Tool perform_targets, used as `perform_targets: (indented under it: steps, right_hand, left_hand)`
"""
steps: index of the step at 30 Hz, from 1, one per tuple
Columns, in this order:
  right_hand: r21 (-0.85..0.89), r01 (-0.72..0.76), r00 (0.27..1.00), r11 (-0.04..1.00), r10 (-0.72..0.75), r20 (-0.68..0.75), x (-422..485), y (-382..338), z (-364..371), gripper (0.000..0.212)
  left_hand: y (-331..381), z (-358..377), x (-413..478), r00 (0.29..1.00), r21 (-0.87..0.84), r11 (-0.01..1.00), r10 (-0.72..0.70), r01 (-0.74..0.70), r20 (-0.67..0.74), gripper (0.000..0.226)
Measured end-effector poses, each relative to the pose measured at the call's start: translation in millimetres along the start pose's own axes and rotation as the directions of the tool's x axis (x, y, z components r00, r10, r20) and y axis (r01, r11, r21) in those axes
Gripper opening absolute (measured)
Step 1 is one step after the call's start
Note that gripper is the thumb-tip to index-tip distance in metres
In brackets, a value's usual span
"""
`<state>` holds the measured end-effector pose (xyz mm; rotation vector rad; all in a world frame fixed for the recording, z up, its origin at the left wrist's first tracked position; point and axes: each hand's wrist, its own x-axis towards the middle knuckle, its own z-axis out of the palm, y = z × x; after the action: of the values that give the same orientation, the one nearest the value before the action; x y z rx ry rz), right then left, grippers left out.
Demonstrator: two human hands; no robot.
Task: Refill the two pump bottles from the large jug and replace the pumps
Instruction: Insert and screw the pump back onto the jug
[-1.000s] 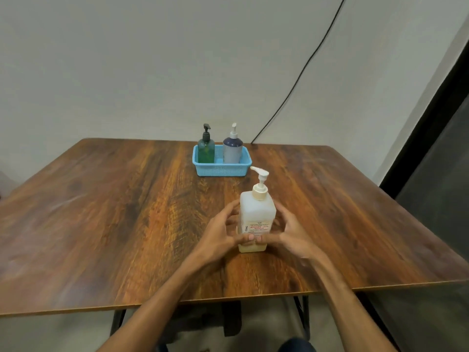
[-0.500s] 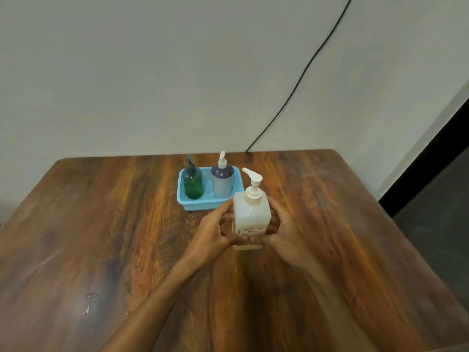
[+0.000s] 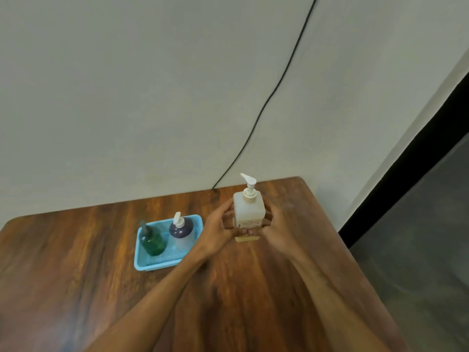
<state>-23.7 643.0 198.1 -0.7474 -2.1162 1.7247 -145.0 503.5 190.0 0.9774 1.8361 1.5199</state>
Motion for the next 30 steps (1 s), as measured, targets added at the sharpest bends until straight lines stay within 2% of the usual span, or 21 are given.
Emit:
perform_targets:
  steps: [5, 8, 12, 15, 18, 20, 24, 30]
  right_hand:
    - [-0.052, -0.036, 0.999, 0.998, 0.035, -0.022, 69, 37, -63, 0.082]
    - [-0.119, -0.011, 0.999, 0.993, 0.006, -0.049, 108, 57, -100, 0.069]
    - [-0.376, 0.045, 0.995, 0.925, -0.075, -0.067, 140, 78, -142, 0.059]
    - [-0.468, 0.067, 0.987, 0.881, -0.126, -0.095, 157, 91, -160, 0.059]
    - [-0.497, 0.140, 0.969, 0.856, -0.222, -0.110, 178, 108, -172, 0.052]
    - [-0.506, 0.131, 0.965, 0.852, -0.226, -0.131, 194, 126, -177, 0.048]
    - [-0.529, 0.098, 0.971, 0.843, -0.198, -0.135, 216, 154, -180, 0.060]
    - [-0.475, 0.063, 0.972, 0.878, -0.162, -0.170, 223, 167, -181, 0.070]
  left_hand:
    - [-19, 54, 85, 0.999, 0.007, 0.999, -0.035, 0.035, 0.006, 0.085]
    - [-34, 85, 137, 0.999, 0.043, 0.998, -0.051, 0.051, -0.009, 0.085]
    - [-57, 120, 190, 0.998, 0.103, 0.992, -0.066, 0.067, -0.010, 0.080]
    - [-70, 140, 219, 0.997, 0.158, 0.985, -0.067, 0.070, -0.024, 0.079]
    - [-84, 158, 245, 0.995, 0.159, 0.982, -0.094, 0.099, -0.036, 0.072]
    - [-92, 167, 258, 0.992, 0.159, 0.980, -0.117, 0.122, -0.043, 0.071]
    - [-106, 178, 276, 0.987, 0.154, 0.975, -0.155, 0.161, -0.047, 0.073]
    - [-117, 182, 285, 0.981, 0.173, 0.966, -0.196, 0.194, -0.007, 0.078]
